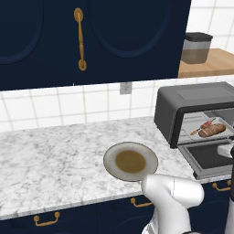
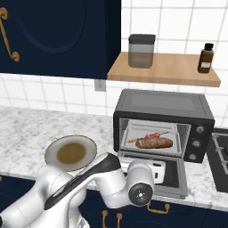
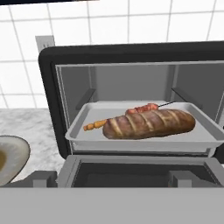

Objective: Pick up the kebab skewer and baguette bread, and place them inside the toaster oven. Close the toaster oven door and start by setting the timer.

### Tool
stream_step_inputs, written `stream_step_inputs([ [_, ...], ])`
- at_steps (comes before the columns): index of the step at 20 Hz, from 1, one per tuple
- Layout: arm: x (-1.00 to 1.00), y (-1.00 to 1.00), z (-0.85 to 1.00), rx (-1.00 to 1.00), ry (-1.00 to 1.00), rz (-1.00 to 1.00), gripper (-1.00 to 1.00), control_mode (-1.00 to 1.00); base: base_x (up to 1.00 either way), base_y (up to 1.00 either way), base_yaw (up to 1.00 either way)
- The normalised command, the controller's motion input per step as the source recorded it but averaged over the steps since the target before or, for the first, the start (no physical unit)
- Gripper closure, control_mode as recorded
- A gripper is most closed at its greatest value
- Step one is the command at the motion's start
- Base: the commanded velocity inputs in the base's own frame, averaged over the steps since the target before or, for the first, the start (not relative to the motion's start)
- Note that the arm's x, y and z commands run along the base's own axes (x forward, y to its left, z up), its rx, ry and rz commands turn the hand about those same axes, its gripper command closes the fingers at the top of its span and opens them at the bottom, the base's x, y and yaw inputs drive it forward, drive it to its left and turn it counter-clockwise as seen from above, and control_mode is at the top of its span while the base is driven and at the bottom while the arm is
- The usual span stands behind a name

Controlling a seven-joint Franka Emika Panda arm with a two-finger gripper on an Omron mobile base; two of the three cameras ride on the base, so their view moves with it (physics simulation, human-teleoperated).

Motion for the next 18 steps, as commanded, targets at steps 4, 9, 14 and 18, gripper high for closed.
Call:
stream_step_inputs([
  [4,0.24,-0.17,-0.11,-0.05,0.00,0.00,-1.00,-1.00,0.00,0.00,0.00],
  [9,0.05,-0.08,-0.21,-0.16,0.00,0.00,-1.00,-1.00,0.00,0.00,0.00],
  [14,0.20,-0.06,-0.02,0.01,0.00,-0.04,-1.00,-1.00,0.00,0.00,0.00],
  [18,0.14,0.00,-0.09,0.07,0.00,-0.11,-1.00,-1.00,0.00,0.00,0.00],
])
